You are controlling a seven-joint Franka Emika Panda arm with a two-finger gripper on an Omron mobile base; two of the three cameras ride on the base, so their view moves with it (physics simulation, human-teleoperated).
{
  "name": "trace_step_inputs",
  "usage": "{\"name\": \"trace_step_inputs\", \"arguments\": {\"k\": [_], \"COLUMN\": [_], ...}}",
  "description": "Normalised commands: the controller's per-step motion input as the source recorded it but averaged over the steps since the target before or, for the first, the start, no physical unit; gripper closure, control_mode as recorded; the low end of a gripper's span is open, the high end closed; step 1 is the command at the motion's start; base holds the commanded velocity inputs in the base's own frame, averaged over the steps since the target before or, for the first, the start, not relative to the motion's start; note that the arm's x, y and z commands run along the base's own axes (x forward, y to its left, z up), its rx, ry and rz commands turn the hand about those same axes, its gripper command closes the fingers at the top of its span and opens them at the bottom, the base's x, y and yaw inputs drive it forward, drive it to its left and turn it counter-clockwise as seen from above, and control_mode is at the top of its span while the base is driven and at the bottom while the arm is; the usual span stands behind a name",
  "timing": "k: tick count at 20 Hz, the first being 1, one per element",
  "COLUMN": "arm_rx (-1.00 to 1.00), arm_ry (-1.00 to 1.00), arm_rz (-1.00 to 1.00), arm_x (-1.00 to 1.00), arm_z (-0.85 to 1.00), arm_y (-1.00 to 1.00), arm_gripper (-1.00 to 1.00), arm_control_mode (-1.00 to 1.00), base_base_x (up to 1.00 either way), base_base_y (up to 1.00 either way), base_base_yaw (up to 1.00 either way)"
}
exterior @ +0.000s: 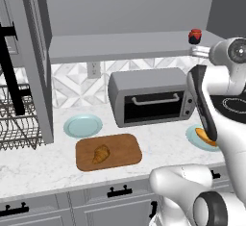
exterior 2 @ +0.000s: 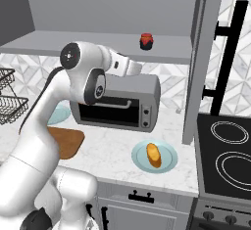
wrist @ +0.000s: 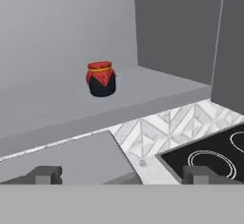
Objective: From the different types of pastries on the counter, select a croissant and place it on the cutting board. Then retrieve a jar of jam from the cabinet and place it alongside the croissant on the cutting board.
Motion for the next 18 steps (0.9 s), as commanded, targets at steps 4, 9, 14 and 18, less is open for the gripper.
{"name": "trace_step_inputs", "arguments": {"k": [4, 9, 14, 18], "arm_rx": [0.02, 0.03, 0.06, 0.03], "arm_ry": [-0.05, -0.1, -0.11, -0.09], "arm_rz": [0.0, 0.0, 0.0, 0.0], "arm_x": [0.12, 0.05, 0.02, 0.03], "arm_z": [0.09, 0.08, 0.31, 0.23], "arm_y": [-0.08, 0.0, 0.0, 0.01], "arm_gripper": [-1.0, -1.0, -1.0, -1.0], "arm_control_mode": [-1.0, -1.0, -1.0, -1.0], "base_base_x": [0.0, 0.0, 0.0, 0.0], "base_base_y": [0.0, 0.0, 0.0, 0.0], "base_base_yaw": [0.0, 0.0, 0.0, 0.0]}}
